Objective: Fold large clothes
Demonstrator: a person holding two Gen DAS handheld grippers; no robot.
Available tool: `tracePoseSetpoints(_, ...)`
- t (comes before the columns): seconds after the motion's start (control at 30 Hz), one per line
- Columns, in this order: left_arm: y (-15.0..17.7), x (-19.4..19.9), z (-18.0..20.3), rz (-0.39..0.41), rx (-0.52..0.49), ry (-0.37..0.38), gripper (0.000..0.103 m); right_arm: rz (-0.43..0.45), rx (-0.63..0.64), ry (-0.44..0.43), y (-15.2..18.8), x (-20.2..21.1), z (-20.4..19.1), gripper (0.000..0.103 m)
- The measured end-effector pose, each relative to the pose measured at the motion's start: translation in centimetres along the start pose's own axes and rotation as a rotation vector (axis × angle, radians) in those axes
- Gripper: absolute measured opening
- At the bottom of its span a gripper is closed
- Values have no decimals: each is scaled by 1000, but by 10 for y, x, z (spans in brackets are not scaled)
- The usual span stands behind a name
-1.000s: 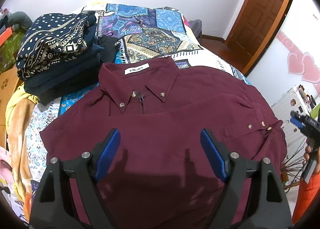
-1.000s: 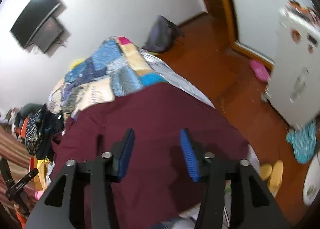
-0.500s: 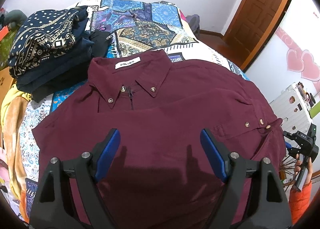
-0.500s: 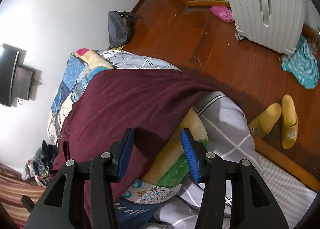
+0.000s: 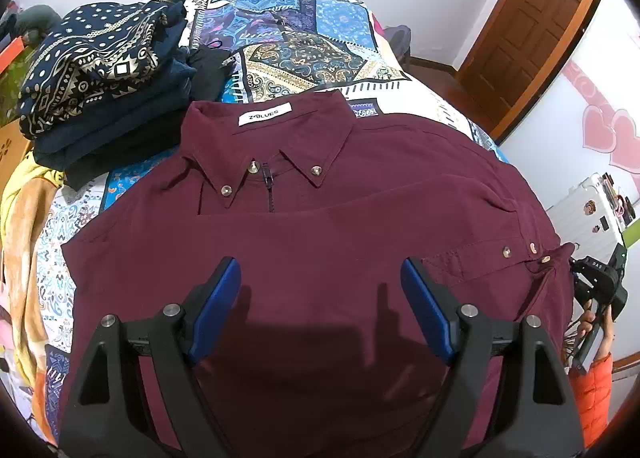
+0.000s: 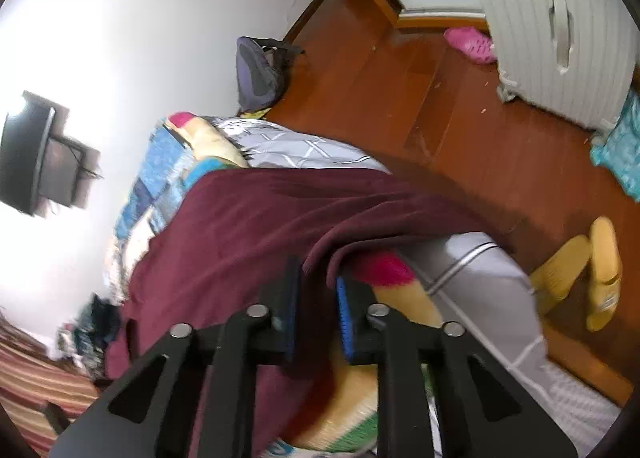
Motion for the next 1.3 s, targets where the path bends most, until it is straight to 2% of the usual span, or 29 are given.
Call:
tracePoseSetpoints(0.13,0,4,-3,12,-1,-3,82,28,52,2,0,13,-20,8)
tracePoseSetpoints(0.33,2,11,-6,42,15,10,82,71,136,-103,3,41,-71,7)
tracePoseSetpoints(0.47,6,16,-4,55,-1,9,82,75,257,-199,19,59,-123,7)
tracePoseSetpoints(0.57,9,19,-2,65,-14,15,82,56,370,-261,40,66,-164,7)
tracePoseSetpoints(0.7,13,24,1,79,-32,21,82,-35,494,-314,78,54,-204,7)
tracePoseSetpoints(0.87,19,27,3,90,-60,22,82,-148,597,-293,119,25,-219,7)
tracePoseSetpoints(1.0,21,26,4,86,-65,24,82,-225,649,-195,138,-3,-212,10)
tracePoseSetpoints(1.1,22,25,3,83,-57,30,82,-216,682,-124,143,-6,-207,10)
tracePoseSetpoints(1.2,22,24,4,80,-56,30,82,-208,716,-82,149,5,-209,18)
tracePoseSetpoints(1.27,22,24,5,80,-60,28,82,-207,722,-65,149,13,-209,31)
tracePoseSetpoints(1.3,22,24,6,82,-64,27,82,-198,718,-66,148,18,-209,33)
Point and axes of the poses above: each gripper's, at about its wrist camera, not at the fingertips, and x roughly against the way its jaws point, z to its right, y to its underside, the point moved 4 cm from there along -x, roughly the way its jaws point, and after that the axes turned 3 degrees about -z, right-handed, at the moved point
